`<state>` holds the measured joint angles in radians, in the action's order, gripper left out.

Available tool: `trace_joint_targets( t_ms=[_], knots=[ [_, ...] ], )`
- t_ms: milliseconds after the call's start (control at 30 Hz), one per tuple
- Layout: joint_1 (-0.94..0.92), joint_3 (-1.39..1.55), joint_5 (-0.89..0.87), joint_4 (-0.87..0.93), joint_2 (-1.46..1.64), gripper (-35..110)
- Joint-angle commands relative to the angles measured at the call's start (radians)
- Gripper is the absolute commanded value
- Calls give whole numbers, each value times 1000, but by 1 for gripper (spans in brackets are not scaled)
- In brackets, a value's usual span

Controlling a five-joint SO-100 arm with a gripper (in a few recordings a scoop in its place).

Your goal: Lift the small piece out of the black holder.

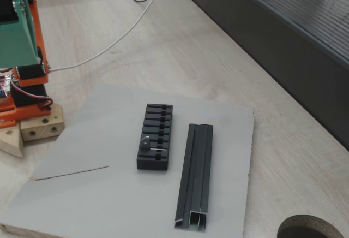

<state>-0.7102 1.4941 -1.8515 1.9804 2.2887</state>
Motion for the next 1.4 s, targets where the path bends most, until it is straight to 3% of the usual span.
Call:
trace_joint_targets(
  t_ms=[0,767,900,1100,1367],
  knots=[
    [0,-2,-15,15,5,4],
    [2,-2,-23,15,3,4],
    [14,0,-144,6,2,4],
    [222,0,-374,3,-38,4],
    [476,-3,-518,2,-222,4]
  ],
)
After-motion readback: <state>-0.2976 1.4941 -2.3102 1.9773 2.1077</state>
